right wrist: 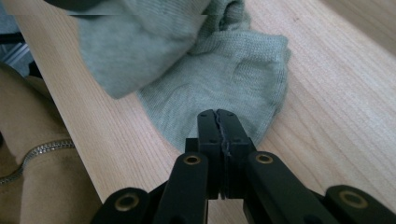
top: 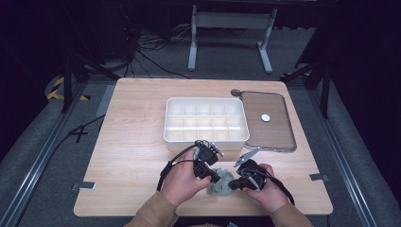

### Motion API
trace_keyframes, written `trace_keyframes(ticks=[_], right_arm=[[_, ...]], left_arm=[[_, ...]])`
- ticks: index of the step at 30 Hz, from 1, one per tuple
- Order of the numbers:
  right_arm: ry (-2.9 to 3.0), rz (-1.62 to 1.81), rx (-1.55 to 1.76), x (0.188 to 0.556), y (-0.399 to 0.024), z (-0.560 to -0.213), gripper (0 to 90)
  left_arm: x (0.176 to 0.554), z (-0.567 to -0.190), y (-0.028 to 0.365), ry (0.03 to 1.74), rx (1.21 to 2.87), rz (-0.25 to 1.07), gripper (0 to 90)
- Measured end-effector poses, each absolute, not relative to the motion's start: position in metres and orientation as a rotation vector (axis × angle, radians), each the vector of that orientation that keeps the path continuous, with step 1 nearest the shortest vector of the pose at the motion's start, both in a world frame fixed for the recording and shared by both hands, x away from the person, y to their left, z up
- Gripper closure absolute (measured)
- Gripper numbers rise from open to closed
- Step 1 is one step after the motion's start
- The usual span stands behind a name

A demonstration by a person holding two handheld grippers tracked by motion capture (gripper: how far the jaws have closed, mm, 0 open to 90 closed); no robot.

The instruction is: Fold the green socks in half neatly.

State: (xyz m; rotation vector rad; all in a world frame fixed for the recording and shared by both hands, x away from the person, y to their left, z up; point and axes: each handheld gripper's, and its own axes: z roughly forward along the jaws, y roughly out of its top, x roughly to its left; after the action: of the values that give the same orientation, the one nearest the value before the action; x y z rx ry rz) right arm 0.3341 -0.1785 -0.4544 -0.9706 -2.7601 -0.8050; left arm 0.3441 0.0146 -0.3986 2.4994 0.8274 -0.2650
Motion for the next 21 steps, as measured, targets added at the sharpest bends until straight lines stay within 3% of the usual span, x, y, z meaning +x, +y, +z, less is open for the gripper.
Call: trace_keyframes(ticks=[10,15,17,19,21], right_arm=[[-2.735,-0.857,-0.981,0.331,-0.183,-0.456,88.5],[-2.713,-0.859,-0.973,0.332,-0.185,-0.453,82.0],[-2.729,-0.870,-0.988,0.332,-0.192,-0.444,82.6],[-2.751,-0.903,-1.020,0.332,-0.199,-0.431,83.0],[-2.763,-0.924,-1.026,0.331,-0.202,-0.425,83.3]], left_arm=[[0.350,-0.417,-0.008,0.767,2.505,-0.337,83.1],[0.351,-0.424,-0.005,0.748,2.480,-0.413,79.6],[0.349,-0.428,-0.004,0.711,2.496,-0.419,70.7],[0.343,-0.430,-0.005,0.613,2.553,-0.394,55.9],[0.339,-0.428,0.000,0.560,2.553,-0.397,50.3]])
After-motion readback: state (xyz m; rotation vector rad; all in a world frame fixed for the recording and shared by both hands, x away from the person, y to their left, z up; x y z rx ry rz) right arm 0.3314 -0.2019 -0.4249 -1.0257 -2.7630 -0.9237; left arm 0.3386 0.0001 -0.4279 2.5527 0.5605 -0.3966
